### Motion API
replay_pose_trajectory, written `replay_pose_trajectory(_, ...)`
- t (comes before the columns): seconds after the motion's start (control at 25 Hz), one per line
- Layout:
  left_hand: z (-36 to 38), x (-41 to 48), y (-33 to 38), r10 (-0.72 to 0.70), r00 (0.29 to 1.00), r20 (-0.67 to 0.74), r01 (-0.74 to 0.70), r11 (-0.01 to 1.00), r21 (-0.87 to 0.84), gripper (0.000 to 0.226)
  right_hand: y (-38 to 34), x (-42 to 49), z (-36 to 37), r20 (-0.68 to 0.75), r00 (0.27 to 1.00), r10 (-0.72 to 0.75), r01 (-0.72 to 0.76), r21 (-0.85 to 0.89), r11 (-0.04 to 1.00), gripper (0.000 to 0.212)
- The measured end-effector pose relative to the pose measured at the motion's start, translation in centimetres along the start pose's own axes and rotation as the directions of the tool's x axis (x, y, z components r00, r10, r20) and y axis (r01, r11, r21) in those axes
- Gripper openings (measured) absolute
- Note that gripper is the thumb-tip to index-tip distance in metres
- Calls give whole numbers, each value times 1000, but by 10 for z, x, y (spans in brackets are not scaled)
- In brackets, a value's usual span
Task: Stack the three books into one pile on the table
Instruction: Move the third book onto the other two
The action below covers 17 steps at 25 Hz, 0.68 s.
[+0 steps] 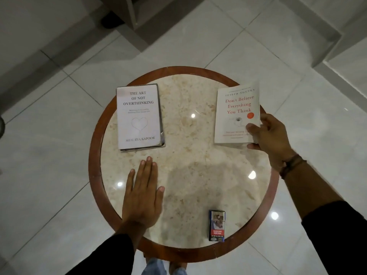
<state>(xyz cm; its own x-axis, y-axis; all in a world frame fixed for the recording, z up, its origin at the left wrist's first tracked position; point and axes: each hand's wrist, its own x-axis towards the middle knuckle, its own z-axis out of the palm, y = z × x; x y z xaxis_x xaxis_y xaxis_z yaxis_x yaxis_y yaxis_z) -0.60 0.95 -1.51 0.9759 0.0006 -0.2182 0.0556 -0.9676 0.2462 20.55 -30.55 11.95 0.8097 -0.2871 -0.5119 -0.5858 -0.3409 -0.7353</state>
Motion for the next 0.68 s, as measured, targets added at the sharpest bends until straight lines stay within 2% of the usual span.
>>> replay_pose_trajectory(0.08, 3, 0, -1, 3, 1000, -12, -3, 1000, -10, 72, -17, -19, 19, 49, 998, -35, 30, 91, 995, 27)
replay_pose_trajectory(0.16, 5, 1, 0, 14, 1000, -23, -15, 999, -39, 72, -31, -32, 54, 156, 986, -56, 30, 164, 986, 29)
replay_pose_trajectory(0.28, 7, 0, -4, 7, 999, -37, -9, 998, -64, 72, -46, -43, 125, 306, 950, -69, 23, 151, 988, 31)
replay_pose_trajectory(0.4, 7, 0, -2, -2, 999, -52, -1, 998, -65, 72, -55, -48, 183, 395, 917, -54, -6, 150, 989, 29)
replay_pose_trajectory(0.56, 5, 0, 0, 6, 997, -78, -10, 998, -59, 71, -53, -53, 222, 417, 908, -37, -4, 95, 995, 28)
replay_pose_trajectory(0.68, 3, -1, 1, 13, 995, -94, -20, 997, -71, 70, -44, -56, 233, 338, 941, -18, 25, -17, 1000, 30)
